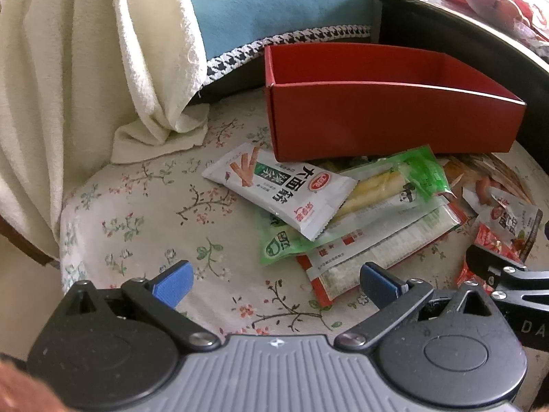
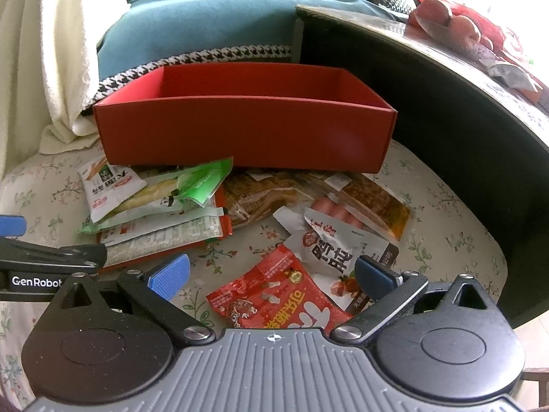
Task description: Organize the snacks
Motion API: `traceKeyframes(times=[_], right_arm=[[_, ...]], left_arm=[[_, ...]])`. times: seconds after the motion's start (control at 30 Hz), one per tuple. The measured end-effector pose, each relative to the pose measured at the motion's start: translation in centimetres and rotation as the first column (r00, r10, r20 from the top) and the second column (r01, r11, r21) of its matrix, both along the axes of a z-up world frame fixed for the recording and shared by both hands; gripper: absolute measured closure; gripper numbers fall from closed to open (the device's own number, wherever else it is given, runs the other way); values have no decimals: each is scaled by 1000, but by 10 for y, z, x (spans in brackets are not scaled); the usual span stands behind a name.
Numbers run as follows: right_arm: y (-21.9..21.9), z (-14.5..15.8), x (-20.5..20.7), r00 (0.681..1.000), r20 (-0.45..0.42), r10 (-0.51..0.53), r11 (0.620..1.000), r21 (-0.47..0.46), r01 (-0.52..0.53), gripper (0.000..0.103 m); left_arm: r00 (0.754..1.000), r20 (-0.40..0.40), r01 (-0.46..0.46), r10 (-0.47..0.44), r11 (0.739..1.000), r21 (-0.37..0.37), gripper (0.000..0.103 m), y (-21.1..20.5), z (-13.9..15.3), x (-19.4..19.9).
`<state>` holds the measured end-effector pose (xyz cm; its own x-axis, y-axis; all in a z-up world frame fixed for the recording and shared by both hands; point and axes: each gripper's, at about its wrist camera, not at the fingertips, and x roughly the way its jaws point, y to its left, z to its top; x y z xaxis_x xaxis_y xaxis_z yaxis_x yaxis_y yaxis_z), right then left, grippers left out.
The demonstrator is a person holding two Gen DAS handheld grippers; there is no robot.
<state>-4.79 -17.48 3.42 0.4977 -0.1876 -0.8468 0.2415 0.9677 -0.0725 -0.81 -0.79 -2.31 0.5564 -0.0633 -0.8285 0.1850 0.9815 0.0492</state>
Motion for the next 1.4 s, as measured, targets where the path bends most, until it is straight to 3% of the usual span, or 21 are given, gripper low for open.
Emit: traceKeyframes(times=[0.4,0.7,0.87,0.93,1.0,1.23,1.4], right_arm=[[-12,8,37,998,7,67,998,7,-67,0],[-11,-4,65,979,-65,194,979,76,-189,4],[-1,-9,76,958,-97,270,962,78,-263,14],[0,-11,80,951,-111,288,956,96,-278,25],[0,-11,82,946,-108,306,947,137,-290,28],[1,-14,86,929,-90,360,916,222,-333,30],[11,-16,76,894,-112,433,888,223,-402,24]], left_arm=[[993,-15,115,-115,993,2,4,1,11,34],[979,-45,203,-201,978,42,6,-9,5,57],[977,-83,197,-194,980,21,6,-3,1,68],[977,-99,190,-188,982,14,6,0,-2,73],[977,-116,183,-181,983,8,6,2,-5,77],[973,-184,121,-140,986,-114,4,10,-14,93],[967,-219,86,-126,979,-183,8,20,-18,87]])
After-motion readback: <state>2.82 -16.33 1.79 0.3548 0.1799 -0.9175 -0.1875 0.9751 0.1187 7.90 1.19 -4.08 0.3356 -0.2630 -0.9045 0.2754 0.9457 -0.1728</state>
